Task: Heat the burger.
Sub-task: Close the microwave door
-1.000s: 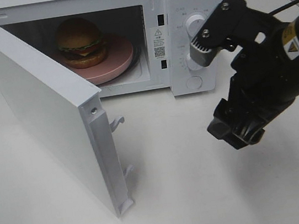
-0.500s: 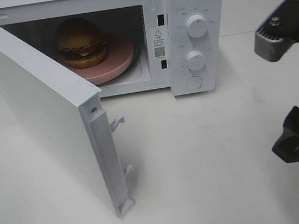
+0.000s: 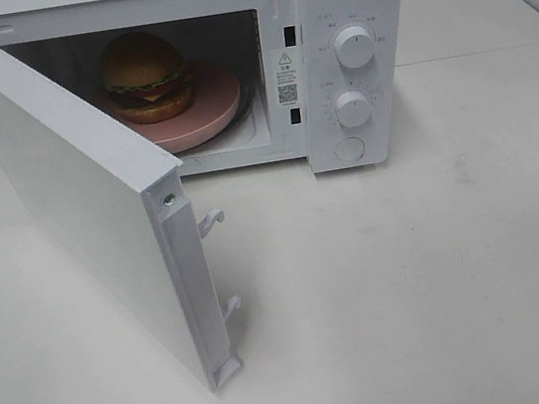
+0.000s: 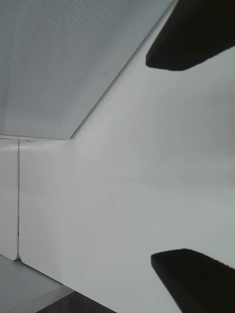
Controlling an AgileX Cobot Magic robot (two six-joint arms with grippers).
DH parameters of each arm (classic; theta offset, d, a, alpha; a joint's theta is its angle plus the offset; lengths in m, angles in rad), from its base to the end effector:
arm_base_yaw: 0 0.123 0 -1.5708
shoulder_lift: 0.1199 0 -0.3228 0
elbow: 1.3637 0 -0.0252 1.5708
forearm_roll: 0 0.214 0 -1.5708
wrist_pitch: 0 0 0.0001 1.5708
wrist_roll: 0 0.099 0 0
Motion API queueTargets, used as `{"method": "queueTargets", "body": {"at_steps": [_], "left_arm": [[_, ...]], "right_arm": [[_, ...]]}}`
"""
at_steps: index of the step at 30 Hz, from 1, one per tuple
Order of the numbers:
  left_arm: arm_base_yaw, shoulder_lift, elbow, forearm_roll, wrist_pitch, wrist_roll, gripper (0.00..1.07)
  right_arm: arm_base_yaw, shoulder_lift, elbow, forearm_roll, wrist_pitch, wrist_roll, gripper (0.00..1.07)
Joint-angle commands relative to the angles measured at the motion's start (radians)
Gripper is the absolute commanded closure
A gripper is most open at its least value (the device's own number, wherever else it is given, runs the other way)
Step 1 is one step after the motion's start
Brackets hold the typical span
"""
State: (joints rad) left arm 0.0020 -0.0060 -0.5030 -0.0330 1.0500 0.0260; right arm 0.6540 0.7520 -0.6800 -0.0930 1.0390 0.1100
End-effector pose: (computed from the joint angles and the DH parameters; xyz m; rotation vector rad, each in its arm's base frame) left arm -0.0689 -0.0030 0.2572 0.0258 2.0241 -0.0217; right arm 0.0503 0.0286 0.3143 -0.7282 2.4917 0.1589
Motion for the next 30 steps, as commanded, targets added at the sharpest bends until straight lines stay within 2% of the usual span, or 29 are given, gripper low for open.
{"method": "queueTargets", "body": {"at_steps": [1,2,4,5,7,8,9,10,14,25,30], "left_arm": [[-0.004,-0.019,0.004,-0.002,-0.013,-0.004,0.16],[-0.004,-0.019,0.004,-0.002,-0.013,-0.004,0.16],[-0.004,-0.019,0.004,-0.002,-0.013,-0.004,0.16],[-0.004,-0.019,0.004,-0.002,-0.013,-0.004,0.16],[-0.004,-0.019,0.004,-0.002,-0.013,-0.004,0.16],[-0.004,-0.019,0.004,-0.002,-0.013,-0.004,0.16],[-0.004,-0.019,0.004,-0.002,-0.013,-0.004,0.16],[-0.004,-0.019,0.004,-0.002,-0.013,-0.004,0.16],[-0.004,-0.019,0.004,-0.002,-0.013,-0.004,0.16],[-0.004,-0.019,0.004,-0.002,-0.013,-0.004,0.16],[-0.004,-0.019,0.004,-0.002,-0.013,-0.004,0.16]], "right_arm": [[-0.023,-0.085,0.07,-0.006,0.015,0.038,0.31],[-0.023,-0.085,0.07,-0.006,0.015,0.038,0.31],[-0.094,-0.137,0.103,-0.006,0.015,0.039,0.31],[-0.094,-0.137,0.103,-0.006,0.015,0.039,0.31],[-0.172,-0.194,0.127,-0.006,0.015,0.039,0.31],[-0.172,-0.194,0.127,-0.006,0.015,0.039,0.31],[-0.219,-0.24,0.139,-0.006,0.014,0.039,0.31],[-0.219,-0.24,0.139,-0.006,0.014,0.039,0.31],[-0.312,-0.352,0.172,-0.001,0.0,0.039,0.31],[-0.513,-0.583,0.172,-0.001,0.0,0.039,0.31],[-0.577,-0.676,0.172,-0.001,0.0,0.039,0.31]]}}
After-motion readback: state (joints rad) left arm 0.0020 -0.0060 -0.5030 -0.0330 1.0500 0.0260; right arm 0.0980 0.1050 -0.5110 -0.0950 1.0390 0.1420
